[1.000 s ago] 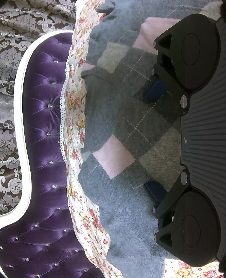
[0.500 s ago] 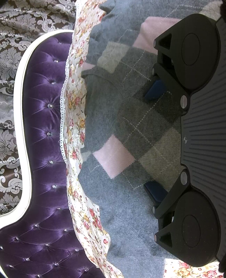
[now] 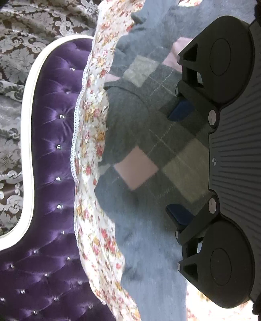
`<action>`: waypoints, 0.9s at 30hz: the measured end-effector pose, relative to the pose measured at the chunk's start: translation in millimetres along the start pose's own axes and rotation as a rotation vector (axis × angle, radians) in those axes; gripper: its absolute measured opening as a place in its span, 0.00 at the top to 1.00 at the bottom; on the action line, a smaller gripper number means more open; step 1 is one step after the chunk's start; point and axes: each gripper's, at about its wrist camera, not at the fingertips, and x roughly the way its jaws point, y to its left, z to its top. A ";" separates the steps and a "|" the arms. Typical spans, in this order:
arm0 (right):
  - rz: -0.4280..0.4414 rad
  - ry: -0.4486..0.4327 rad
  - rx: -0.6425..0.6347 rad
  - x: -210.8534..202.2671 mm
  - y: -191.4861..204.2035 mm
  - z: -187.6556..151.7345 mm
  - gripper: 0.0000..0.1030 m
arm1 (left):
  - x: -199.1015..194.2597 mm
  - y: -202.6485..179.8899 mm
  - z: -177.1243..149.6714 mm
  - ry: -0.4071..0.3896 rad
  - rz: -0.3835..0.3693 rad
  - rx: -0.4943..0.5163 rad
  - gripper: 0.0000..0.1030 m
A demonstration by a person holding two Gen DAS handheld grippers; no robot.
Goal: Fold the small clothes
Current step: 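Carry the held sleeve across the sweater body and open the right gripper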
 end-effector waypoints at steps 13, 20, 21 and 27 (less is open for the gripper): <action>0.360 -0.005 -0.340 -55.7 243.4 7.0 0.89 | -61.9 76.9 -15.6 0.020 -0.039 -0.050 0.12; 0.550 0.106 -0.444 -40.2 367.3 -63.6 0.89 | -70.8 116.9 -28.4 0.025 -0.008 -0.100 0.12; 0.561 0.118 -0.479 -36.0 384.3 -80.0 0.89 | -71.4 121.7 -30.6 0.028 -0.005 -0.108 0.12; 0.597 0.177 -0.687 -26.4 450.7 -168.9 0.89 | -70.3 145.3 -47.3 0.051 0.013 -0.143 0.12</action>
